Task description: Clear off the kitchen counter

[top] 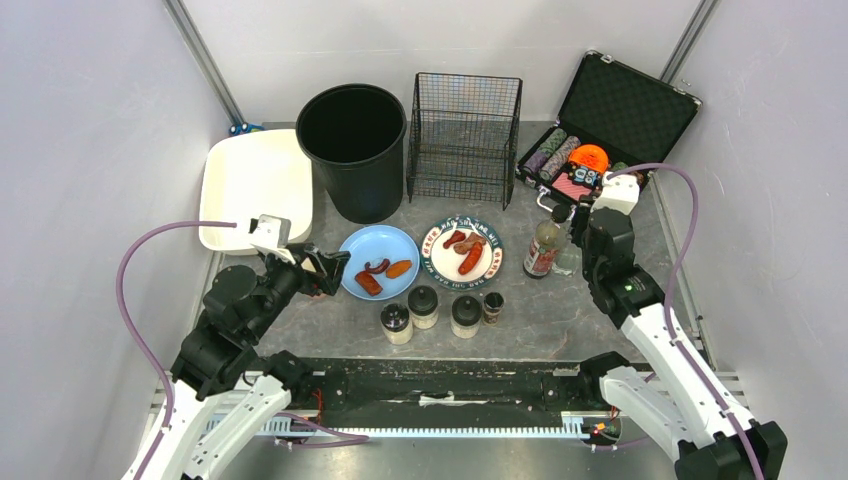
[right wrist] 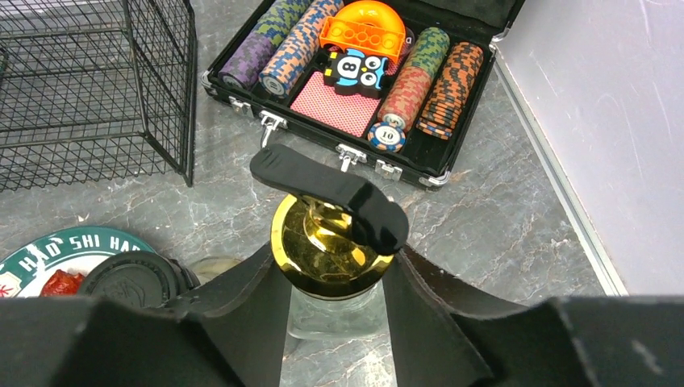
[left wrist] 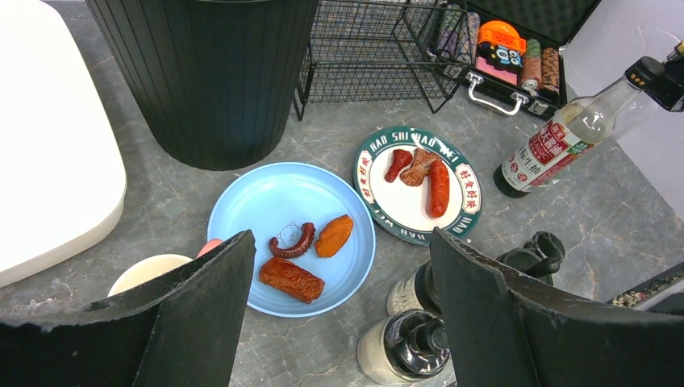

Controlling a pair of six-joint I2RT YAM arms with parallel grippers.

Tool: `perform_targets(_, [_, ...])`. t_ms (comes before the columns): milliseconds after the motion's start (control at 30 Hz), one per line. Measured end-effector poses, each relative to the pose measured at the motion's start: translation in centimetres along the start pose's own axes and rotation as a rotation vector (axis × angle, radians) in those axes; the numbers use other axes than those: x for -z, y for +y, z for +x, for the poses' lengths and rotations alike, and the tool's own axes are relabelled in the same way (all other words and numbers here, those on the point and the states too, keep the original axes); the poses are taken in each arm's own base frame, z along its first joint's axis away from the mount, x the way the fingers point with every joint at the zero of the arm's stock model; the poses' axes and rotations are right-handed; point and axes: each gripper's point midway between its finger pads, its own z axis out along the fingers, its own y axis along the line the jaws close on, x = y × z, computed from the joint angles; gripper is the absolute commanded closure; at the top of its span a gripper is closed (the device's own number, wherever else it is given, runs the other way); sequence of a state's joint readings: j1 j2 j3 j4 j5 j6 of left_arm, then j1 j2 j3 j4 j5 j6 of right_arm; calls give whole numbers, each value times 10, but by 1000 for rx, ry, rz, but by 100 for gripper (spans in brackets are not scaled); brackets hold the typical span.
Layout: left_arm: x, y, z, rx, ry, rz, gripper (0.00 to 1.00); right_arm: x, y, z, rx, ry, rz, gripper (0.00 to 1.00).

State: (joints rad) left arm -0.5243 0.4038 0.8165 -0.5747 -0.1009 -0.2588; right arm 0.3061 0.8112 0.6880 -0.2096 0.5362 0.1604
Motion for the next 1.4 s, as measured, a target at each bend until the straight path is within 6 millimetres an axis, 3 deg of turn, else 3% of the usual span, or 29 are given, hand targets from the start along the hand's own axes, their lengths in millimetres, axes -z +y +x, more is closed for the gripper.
perform_targets(133, [0,-1,0,0,1,4,15,-1,1,-3,-2,-10,-1,67])
perform_targets(200, [0,-1,1,0,3,7,15,-1,1,-3,-1,-13,-1,79])
perform_targets(267, [-1,-2,1,0,6,10,15,-1,0,-3,1,-13,1,98])
perform_targets(300, [-1,-3,2,0,9,15,15,-2,0,-3,4,-13,1,100])
perform_targets(833, [-2,-5,5,-1,23,29,15,8,-13,-3,56,11,38,100])
perform_targets(1000, [-3,-5,6,-2,27,28,15,14,-19,-11,59,3,53,100])
perform_targets(1133, [-3,-5,6,-2,28,29,15,18,-21,-24,53,-15,60,100])
perform_targets(1400, [-3,-7,6,-2,30,38,15,24,-23,-75,33,-85,86,100])
